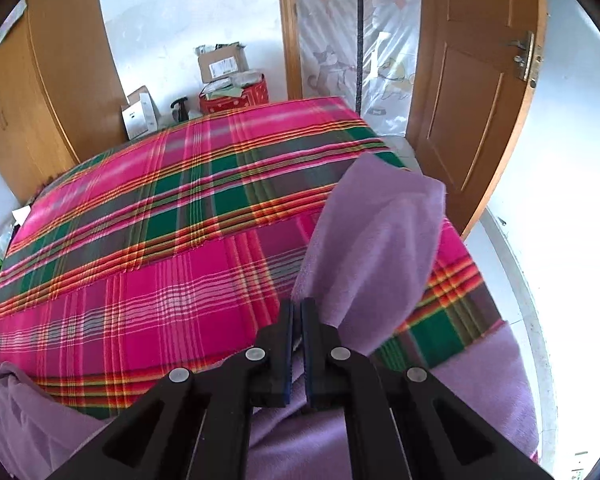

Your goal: Fold clothes

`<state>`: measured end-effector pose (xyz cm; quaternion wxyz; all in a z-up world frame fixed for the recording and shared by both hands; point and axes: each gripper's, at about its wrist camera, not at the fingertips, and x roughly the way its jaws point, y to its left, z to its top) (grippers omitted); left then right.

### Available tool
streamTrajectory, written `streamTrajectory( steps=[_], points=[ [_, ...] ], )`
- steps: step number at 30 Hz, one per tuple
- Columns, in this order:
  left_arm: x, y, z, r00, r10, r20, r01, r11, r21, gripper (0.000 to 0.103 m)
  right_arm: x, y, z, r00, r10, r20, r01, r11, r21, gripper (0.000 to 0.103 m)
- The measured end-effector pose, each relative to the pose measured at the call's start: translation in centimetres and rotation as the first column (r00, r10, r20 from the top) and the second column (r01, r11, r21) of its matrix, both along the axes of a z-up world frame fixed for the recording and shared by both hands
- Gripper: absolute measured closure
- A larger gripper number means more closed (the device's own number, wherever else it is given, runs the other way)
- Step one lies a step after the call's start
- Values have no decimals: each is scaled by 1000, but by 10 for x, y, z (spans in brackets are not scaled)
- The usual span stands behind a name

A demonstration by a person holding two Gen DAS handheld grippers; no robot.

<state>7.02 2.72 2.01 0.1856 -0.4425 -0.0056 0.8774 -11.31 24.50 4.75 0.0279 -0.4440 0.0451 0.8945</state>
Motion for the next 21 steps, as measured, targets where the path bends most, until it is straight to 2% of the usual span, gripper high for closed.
streamTrajectory(
  steps=[8,15,21],
  points=[
    [-4,11,-5,1000,-8,2,8,999,-33,65,21,21,5,999,-35,-23,34,999,-40,99],
    [-3,22,-13,1000,-15,-19,13,993,-113,65,31,36,0,998,-47,-51,42,994,-106,99],
    [-1,21,-12,1000,-12,-16,11,995,-97,65,41,50,-1,994,-64,-88,48,985,-168,99]
  ],
)
